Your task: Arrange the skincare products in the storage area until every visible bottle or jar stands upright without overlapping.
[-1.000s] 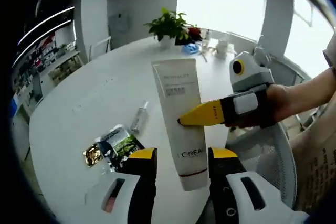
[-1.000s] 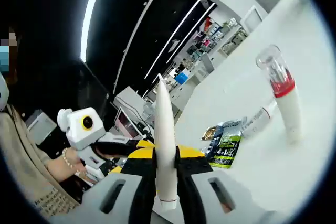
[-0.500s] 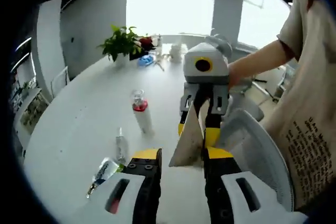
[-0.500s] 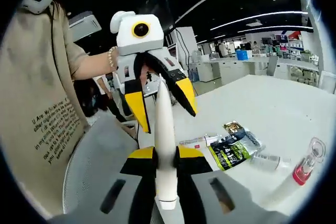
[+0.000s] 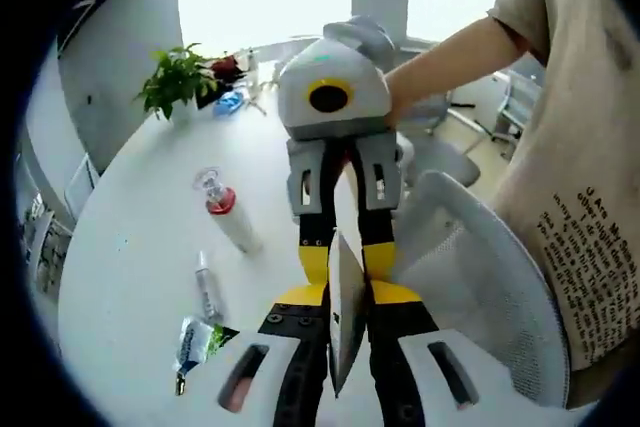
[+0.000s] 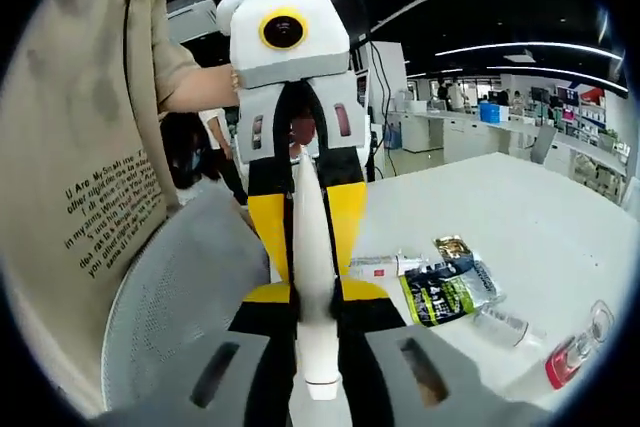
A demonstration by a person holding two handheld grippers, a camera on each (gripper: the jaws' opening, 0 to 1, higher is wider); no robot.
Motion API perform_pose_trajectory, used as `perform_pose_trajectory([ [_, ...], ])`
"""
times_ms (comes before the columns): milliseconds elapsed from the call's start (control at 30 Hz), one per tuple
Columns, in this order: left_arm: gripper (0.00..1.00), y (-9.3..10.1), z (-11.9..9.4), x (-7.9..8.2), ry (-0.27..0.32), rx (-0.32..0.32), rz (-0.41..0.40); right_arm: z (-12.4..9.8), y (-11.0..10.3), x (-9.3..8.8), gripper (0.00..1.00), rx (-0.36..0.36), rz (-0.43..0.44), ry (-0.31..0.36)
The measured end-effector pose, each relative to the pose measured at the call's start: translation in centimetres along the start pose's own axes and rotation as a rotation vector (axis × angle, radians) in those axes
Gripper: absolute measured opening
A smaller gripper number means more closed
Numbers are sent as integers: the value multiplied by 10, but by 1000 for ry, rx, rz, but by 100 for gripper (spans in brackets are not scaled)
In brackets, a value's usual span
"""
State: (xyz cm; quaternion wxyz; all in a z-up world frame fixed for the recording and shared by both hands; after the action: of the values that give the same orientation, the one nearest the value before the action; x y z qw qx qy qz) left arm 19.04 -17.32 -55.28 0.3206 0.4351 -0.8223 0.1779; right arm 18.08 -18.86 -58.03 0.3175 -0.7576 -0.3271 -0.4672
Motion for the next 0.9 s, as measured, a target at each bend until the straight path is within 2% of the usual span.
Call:
perform_pose_trajectory([
  [33,8,-1,2,-1,-4,-1,-14,0,1,-2,13,1,1,-3],
  [67,8,-2,4,0,-4,-6,9,0,1,-3,13,0,1,-4],
  [167,7,-5,7,2,-37,9,40,-3,7,-6,15,-41,2,18],
  [267,6,-14,11,5,-62,11,35,-6,14,-9,17,-78,24,41],
  [467,6,-32,25,11,-84,10,37,-13,36,-18,20,-201,88,59],
  [567,6,-44,36,14,-110,16,66,-17,45,-24,25,-231,102,62],
  [900,6,-71,57,21,-138,-12,73,-29,64,-36,42,-292,165,92],
])
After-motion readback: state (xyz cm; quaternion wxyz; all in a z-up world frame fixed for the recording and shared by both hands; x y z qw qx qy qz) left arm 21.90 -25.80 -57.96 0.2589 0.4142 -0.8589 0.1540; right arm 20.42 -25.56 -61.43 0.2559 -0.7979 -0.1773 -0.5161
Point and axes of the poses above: the point that each gripper's makers call its tool centre point, and the gripper's own axes: z roughly forward along the fingers, y roughly to its right, x roughly out of its top, the point moved 3 cm from there along -z, roughly backward along the fingers, and after that the axes turned 6 degrees about z, right-handed, at the moved point
